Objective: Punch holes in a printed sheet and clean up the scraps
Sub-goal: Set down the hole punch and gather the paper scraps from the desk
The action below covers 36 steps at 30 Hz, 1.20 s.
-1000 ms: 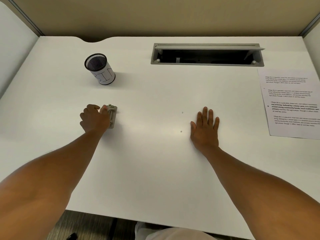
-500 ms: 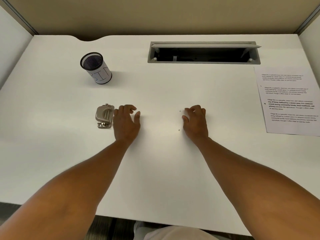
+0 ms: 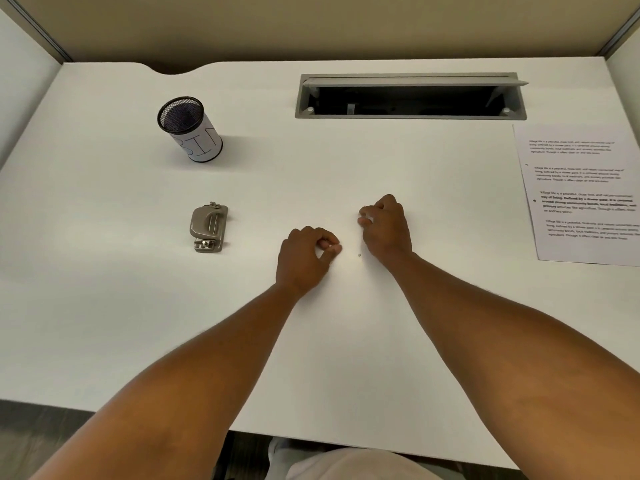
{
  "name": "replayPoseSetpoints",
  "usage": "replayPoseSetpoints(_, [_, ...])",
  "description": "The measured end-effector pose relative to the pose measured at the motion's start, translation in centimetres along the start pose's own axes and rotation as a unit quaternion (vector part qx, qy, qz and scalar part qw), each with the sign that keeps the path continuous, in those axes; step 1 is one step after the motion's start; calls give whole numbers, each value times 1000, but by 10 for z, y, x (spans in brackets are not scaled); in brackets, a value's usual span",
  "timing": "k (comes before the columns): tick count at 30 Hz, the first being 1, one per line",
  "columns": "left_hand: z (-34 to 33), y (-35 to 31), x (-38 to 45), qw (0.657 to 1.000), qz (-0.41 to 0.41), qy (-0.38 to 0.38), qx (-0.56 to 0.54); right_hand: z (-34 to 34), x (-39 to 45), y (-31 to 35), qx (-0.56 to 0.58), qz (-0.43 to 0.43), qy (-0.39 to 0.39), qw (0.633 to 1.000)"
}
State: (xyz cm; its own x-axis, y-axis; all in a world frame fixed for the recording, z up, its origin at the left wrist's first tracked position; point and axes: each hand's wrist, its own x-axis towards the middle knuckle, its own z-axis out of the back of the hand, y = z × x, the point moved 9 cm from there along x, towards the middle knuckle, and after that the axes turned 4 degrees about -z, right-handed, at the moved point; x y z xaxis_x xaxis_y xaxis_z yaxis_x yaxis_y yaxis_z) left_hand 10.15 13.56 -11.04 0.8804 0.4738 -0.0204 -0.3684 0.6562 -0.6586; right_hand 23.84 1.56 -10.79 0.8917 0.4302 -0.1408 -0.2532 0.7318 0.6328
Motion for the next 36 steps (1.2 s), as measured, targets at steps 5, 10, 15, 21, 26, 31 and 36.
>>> replayPoseSetpoints(5, [-5, -7, 1, 999, -20, 31, -5, 2, 3, 5, -34, 25, -7, 999])
replayPoseSetpoints(10, [-10, -13, 0, 998, -31, 60, -3, 4, 3, 9, -61, 32, -12, 998])
replayPoseSetpoints(15, [-12, -18, 1, 998, -30, 60, 0, 6, 3, 18, -109, 60, -5, 992])
replayPoseSetpoints(21, [-15, -20, 2, 998, -29, 62, 0, 1, 4, 25, -181, 85, 6, 980])
replayPoseSetpoints(26, [-15, -24, 2, 998, -16, 53, 8, -2, 3, 25, -204, 85, 22, 975])
replayPoseSetpoints(31, [-14, -29, 1, 999, -4, 37, 9, -2, 1, 20, -195, 72, 33, 978])
replayPoseSetpoints(36, [-13, -36, -1, 999, 1, 36, 20, 0, -2, 17, -178, 61, 39, 981])
